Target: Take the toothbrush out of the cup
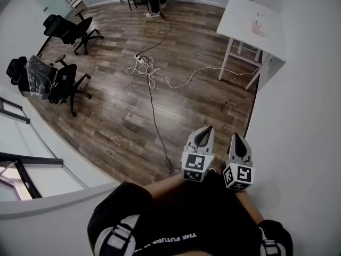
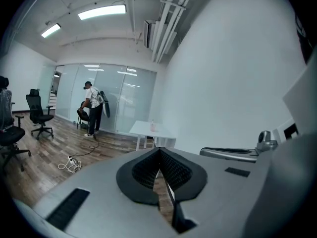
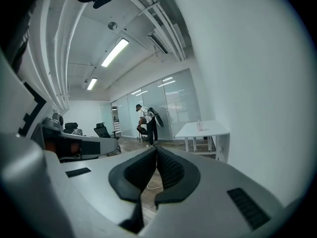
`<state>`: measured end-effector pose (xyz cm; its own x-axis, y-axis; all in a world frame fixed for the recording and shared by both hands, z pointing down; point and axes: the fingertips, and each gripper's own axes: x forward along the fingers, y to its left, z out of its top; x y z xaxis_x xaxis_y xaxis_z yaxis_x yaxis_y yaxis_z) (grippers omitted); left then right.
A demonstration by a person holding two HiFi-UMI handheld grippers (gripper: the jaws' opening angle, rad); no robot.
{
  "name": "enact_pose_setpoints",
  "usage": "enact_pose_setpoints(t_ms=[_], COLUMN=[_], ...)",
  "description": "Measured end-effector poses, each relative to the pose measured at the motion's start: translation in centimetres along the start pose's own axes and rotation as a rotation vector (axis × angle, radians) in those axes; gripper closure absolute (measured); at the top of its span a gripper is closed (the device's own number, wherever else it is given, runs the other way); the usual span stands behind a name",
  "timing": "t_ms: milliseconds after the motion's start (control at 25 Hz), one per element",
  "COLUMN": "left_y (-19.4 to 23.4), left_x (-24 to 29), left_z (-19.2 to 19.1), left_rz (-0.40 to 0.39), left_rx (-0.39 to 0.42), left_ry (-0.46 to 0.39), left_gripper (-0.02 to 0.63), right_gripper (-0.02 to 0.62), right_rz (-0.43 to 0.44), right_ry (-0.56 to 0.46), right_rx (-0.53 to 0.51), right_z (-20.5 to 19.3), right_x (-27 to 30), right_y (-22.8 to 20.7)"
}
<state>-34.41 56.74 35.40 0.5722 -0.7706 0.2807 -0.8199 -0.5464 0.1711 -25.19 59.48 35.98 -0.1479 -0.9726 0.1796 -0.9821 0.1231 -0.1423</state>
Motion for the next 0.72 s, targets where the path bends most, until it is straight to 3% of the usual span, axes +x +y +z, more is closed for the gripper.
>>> enact_pose_setpoints(t_ms=[720], left_y=[6.4], left_x=[-1.1], left_z=[0.9], left_rz=[-0.022], left_rx=[-0.041], left_ry=[-0.02], left_gripper=[0.591], right_gripper=[0.58], right_rz=[0.021], right_ry=[-0.015], right_rx=[-0.052], right_z=[0.4], right_x=[4.1], right_y=[6.5])
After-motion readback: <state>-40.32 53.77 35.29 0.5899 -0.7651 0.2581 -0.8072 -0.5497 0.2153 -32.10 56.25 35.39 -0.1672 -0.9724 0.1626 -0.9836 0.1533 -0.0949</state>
